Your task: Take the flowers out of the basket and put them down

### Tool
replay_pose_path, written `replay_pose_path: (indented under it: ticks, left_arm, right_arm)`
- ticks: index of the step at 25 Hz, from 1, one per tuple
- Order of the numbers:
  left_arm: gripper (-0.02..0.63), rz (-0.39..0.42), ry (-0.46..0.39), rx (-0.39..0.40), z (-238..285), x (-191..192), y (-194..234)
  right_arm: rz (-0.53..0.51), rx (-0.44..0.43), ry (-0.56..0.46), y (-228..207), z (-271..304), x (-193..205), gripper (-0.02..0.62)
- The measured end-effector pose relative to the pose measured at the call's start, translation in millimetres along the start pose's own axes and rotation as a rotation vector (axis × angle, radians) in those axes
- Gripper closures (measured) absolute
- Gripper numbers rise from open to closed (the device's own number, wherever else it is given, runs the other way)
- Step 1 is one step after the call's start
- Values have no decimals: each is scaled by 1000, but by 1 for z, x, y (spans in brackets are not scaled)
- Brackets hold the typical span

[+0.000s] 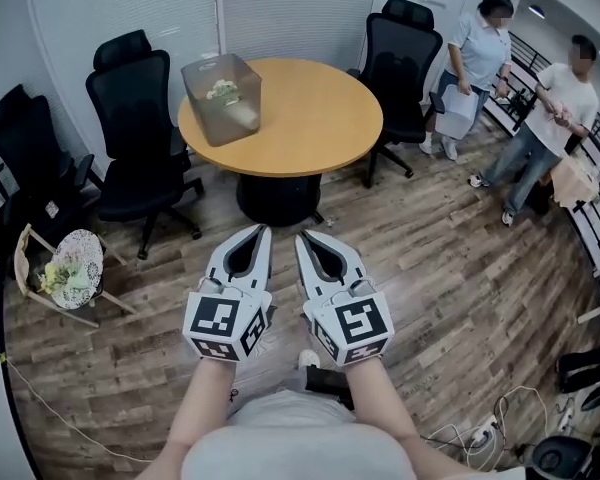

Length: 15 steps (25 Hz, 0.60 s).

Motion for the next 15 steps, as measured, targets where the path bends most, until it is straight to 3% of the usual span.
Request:
replay_pose_path:
  ticks: [15]
  left_arm:
    - [601, -22, 5, -141, 114, 16, -33]
  right_arm:
    - [31, -138, 12, -129, 24, 26, 574]
Point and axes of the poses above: the fingertips, and each gripper's own axes: z forward along the fingers, y to its left, x out of its underside, the point moved 9 cm from there along -z, backward along the fingers, and after that the axes turned 10 degrees about -x, right-handed, at the moved point
